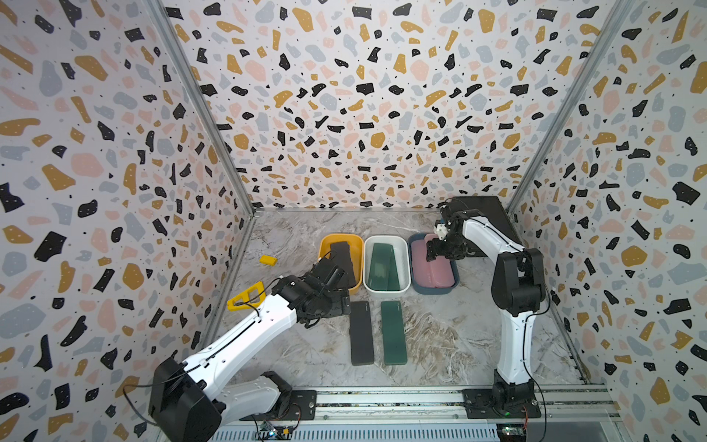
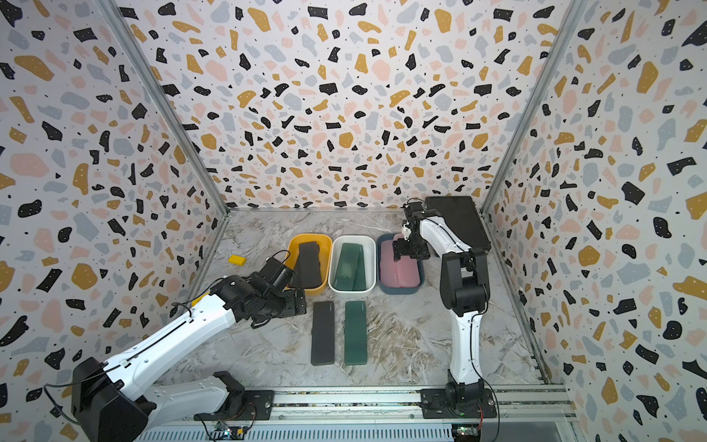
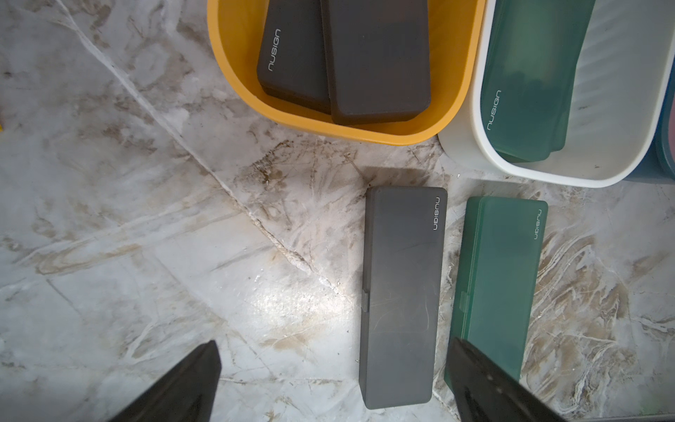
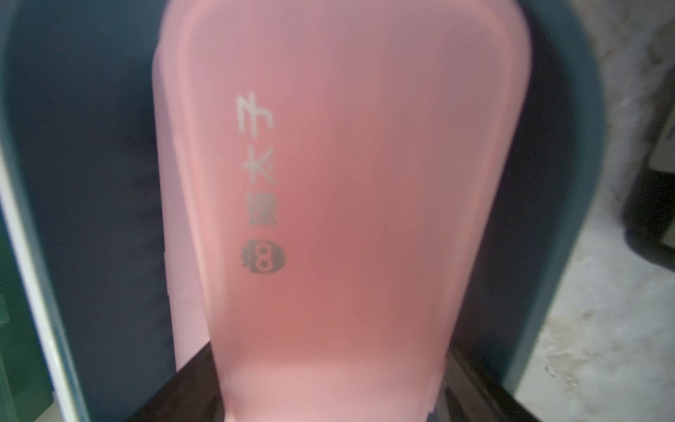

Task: Place the pencil cases by color into the storage box
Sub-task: Place the pencil case at the storage box.

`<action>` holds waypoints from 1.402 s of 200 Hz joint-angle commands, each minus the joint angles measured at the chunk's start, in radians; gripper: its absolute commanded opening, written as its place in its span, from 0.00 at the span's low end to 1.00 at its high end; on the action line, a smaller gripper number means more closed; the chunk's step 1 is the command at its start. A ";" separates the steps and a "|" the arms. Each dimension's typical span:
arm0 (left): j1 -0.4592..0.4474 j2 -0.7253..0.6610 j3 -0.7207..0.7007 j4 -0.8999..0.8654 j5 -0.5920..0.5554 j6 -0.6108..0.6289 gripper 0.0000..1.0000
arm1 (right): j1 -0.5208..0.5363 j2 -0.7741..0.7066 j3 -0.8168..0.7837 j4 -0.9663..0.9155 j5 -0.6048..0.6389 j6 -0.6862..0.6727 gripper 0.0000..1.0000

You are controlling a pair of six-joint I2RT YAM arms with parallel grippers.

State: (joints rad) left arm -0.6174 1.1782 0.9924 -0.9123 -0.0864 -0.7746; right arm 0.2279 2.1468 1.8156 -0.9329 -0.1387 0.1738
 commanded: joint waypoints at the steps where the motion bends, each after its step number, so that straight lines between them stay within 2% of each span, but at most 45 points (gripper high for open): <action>1: 0.001 0.000 -0.012 0.010 0.003 -0.004 1.00 | -0.004 -0.041 -0.008 -0.013 0.010 0.020 0.81; 122: 0.001 0.000 -0.014 -0.002 0.004 -0.002 1.00 | -0.004 -0.057 -0.003 -0.014 0.013 0.023 0.94; 227: -0.002 0.012 -0.006 -0.061 0.002 0.006 1.00 | -0.004 -0.128 0.015 -0.039 0.013 0.032 0.95; 280: -0.020 0.046 0.017 -0.111 -0.003 0.015 1.00 | -0.003 -0.210 -0.017 -0.040 -0.004 0.035 0.95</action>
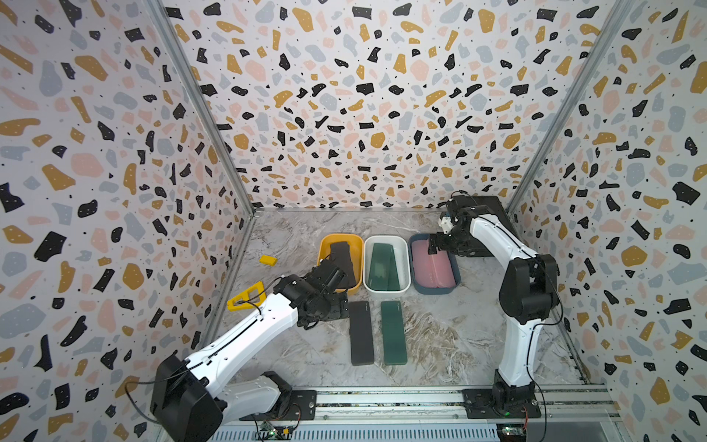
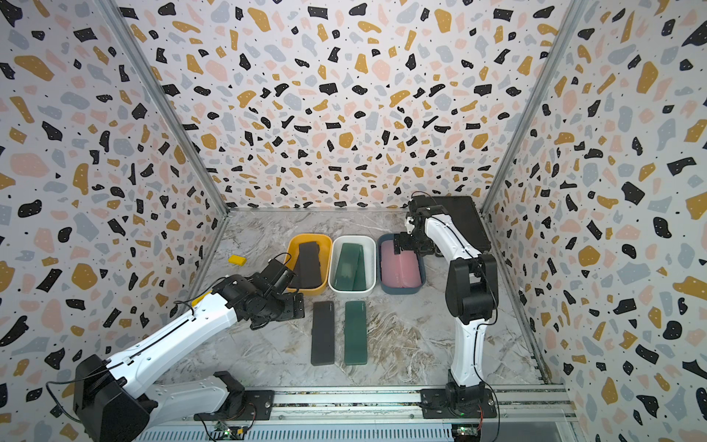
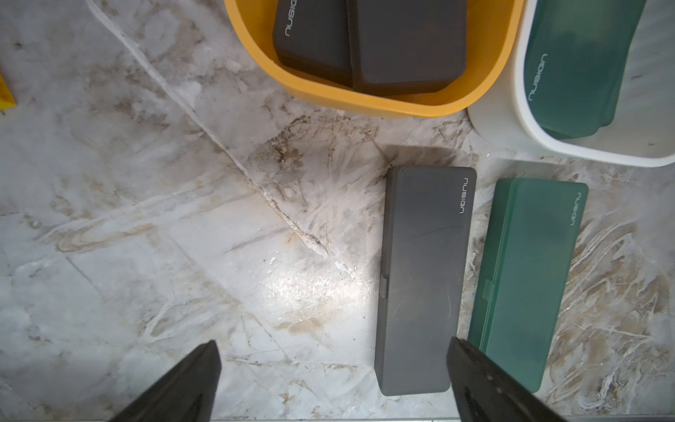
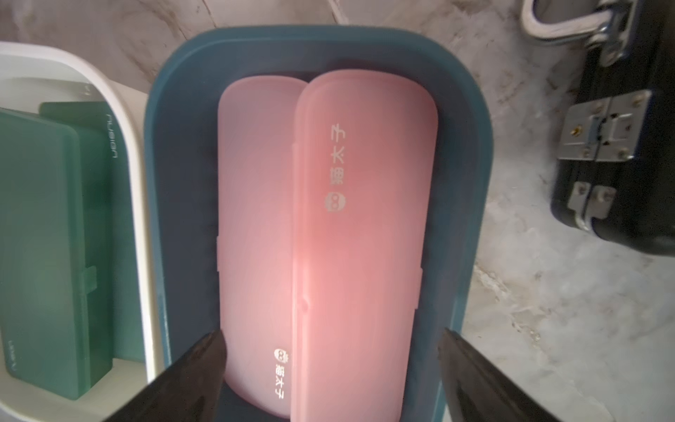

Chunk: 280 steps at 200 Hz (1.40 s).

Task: Place the pencil cases by color into the storage box
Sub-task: Place the pencil case at the storage box, then pick up the pencil case from the center of the board.

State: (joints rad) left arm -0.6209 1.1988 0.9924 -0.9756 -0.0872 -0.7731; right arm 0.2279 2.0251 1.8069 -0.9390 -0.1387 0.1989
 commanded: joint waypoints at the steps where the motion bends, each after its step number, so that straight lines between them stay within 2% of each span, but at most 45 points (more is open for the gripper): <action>1: -0.018 0.027 0.019 -0.049 -0.003 0.014 1.00 | -0.004 -0.090 -0.009 -0.034 -0.005 0.011 0.95; 60: -0.083 0.081 0.036 -0.066 -0.014 -0.013 1.00 | -0.002 -0.269 -0.147 -0.006 -0.023 0.020 0.95; 116: -0.147 0.164 0.083 -0.078 -0.038 -0.044 1.00 | 0.001 -0.458 -0.350 0.032 -0.050 0.038 0.96; 155: -0.181 0.238 0.110 -0.019 0.008 -0.083 1.00 | 0.004 -0.568 -0.471 0.047 -0.044 0.043 0.96; 196: -0.186 0.315 0.126 0.008 0.012 -0.127 1.00 | 0.004 -0.638 -0.563 0.059 -0.048 0.047 0.97; 280: -0.193 0.447 0.132 0.122 0.115 -0.142 1.00 | 0.004 -0.698 -0.656 0.081 -0.062 0.066 0.97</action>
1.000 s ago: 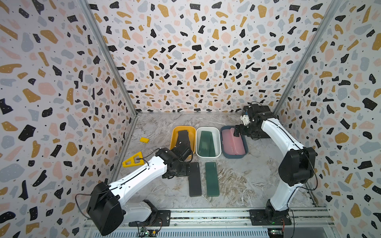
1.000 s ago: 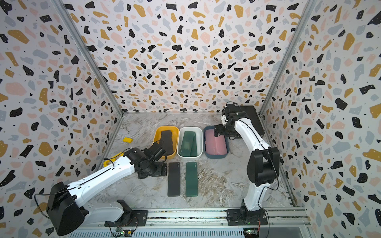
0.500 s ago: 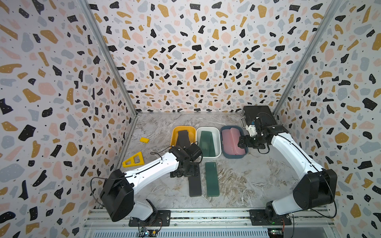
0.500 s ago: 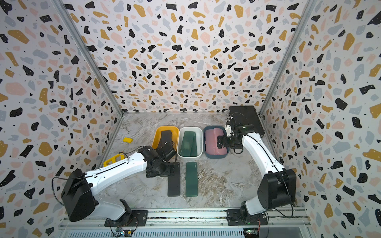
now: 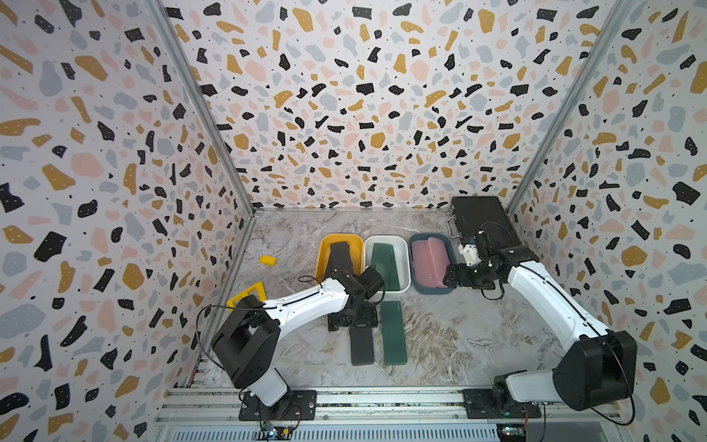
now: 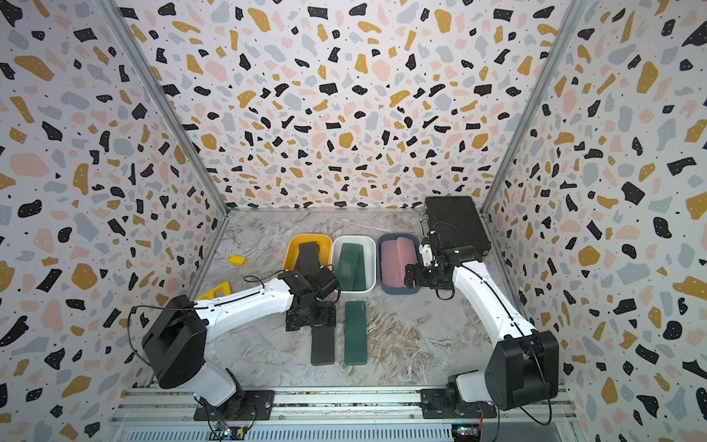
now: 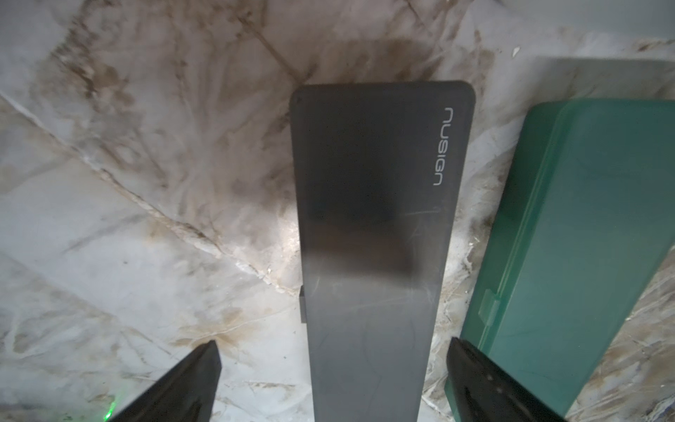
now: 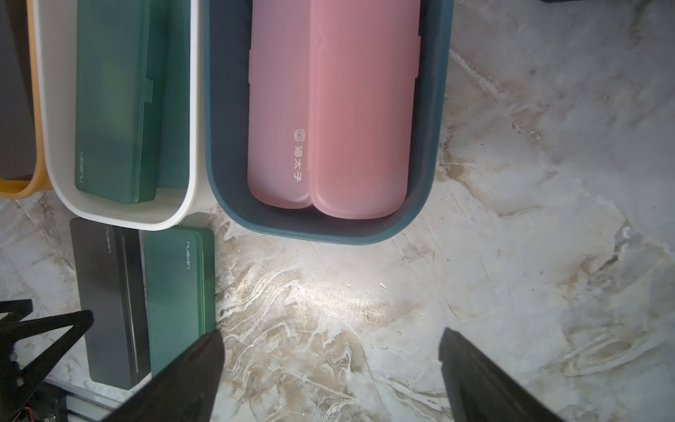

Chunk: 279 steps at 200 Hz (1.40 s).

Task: Place the pencil cases by color into the storage box
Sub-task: Pick up the pencil case from the center of the board.

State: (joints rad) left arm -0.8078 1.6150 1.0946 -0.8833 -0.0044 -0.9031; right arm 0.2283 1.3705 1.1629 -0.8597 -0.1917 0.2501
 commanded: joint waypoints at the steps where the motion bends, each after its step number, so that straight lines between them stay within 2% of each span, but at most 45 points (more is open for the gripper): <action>1: -0.006 0.033 0.030 0.031 0.033 -0.012 1.00 | 0.003 -0.044 -0.013 0.002 -0.009 0.014 0.97; 163: -0.008 0.151 0.037 0.068 0.067 -0.013 0.99 | 0.005 -0.059 -0.051 0.013 -0.010 0.022 0.97; 231: -0.009 0.152 0.008 0.079 0.055 -0.017 0.87 | 0.005 -0.058 -0.052 0.014 -0.013 0.023 0.97; 279: -0.009 0.163 -0.012 0.093 0.055 -0.022 0.73 | 0.005 -0.076 -0.056 0.009 -0.006 0.024 0.97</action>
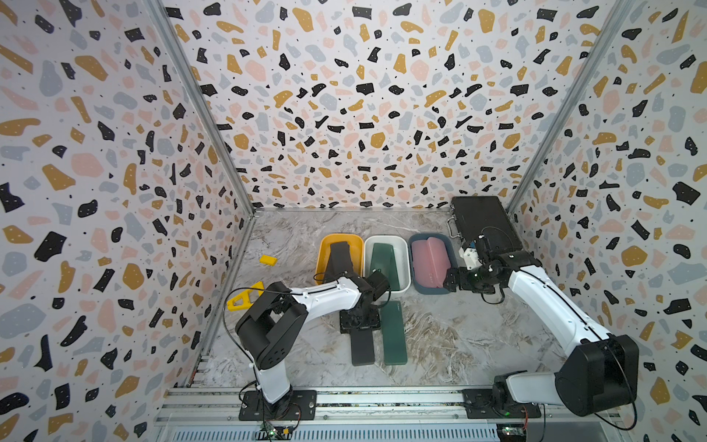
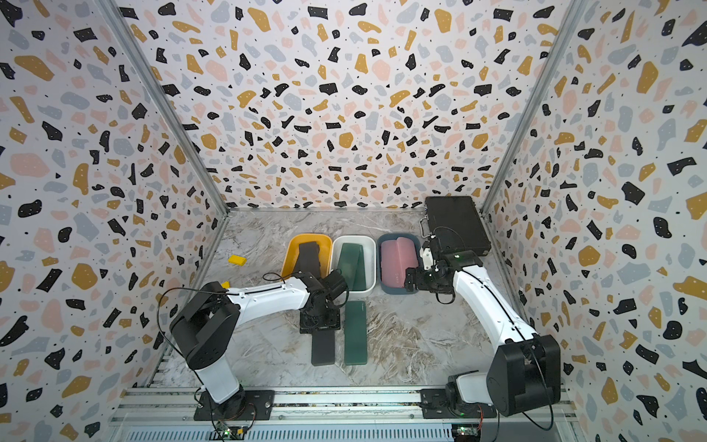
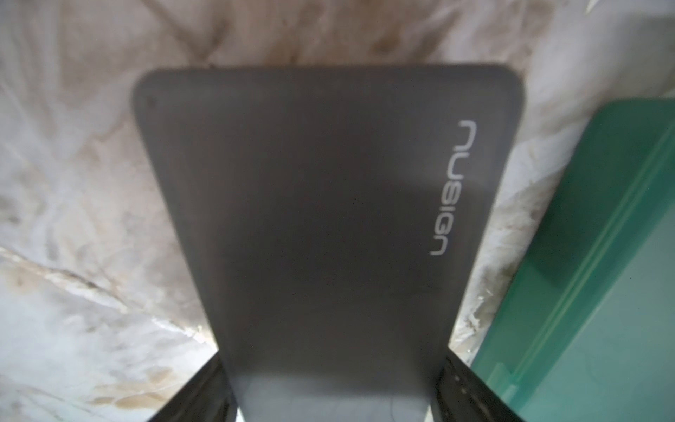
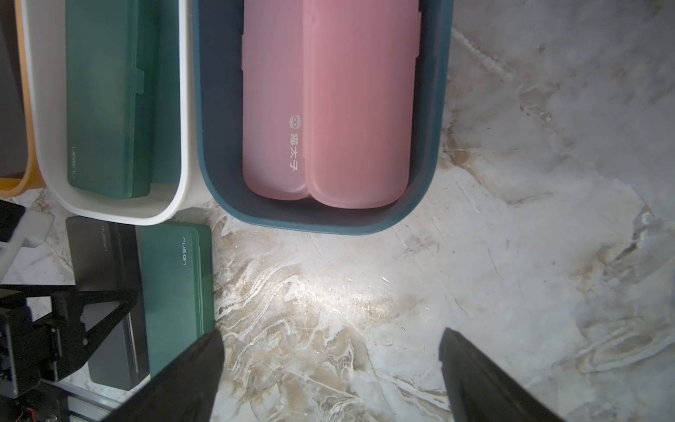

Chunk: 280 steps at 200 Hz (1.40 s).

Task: Place the pencil cases by color into the storage box
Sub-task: Pick up the pencil case from the center of the board.

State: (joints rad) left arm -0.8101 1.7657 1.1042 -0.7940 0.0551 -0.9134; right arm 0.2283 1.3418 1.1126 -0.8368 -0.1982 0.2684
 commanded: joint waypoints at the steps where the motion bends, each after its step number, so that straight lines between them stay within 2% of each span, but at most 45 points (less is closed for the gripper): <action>1: -0.006 0.012 -0.022 0.004 -0.004 -0.012 0.73 | 0.005 -0.047 -0.005 -0.015 0.000 0.005 0.97; 55: -0.007 -0.037 -0.059 0.009 -0.025 -0.021 0.61 | 0.005 -0.059 -0.008 -0.017 -0.001 0.012 0.97; 92: -0.007 -0.085 -0.078 -0.012 -0.040 -0.022 0.57 | 0.005 -0.066 -0.007 -0.021 -0.001 0.015 0.97; 217: -0.011 -0.320 -0.159 -0.145 -0.065 -0.050 0.57 | 0.005 -0.075 -0.005 -0.033 -0.022 0.004 0.97; 280: -0.026 -0.398 -0.046 -0.308 -0.126 -0.016 0.57 | 0.005 -0.073 -0.017 -0.034 -0.054 -0.007 0.97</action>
State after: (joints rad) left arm -0.8295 1.3964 0.9802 -0.9970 -0.0154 -0.9531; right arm 0.2283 1.2934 1.1076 -0.8448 -0.2260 0.2714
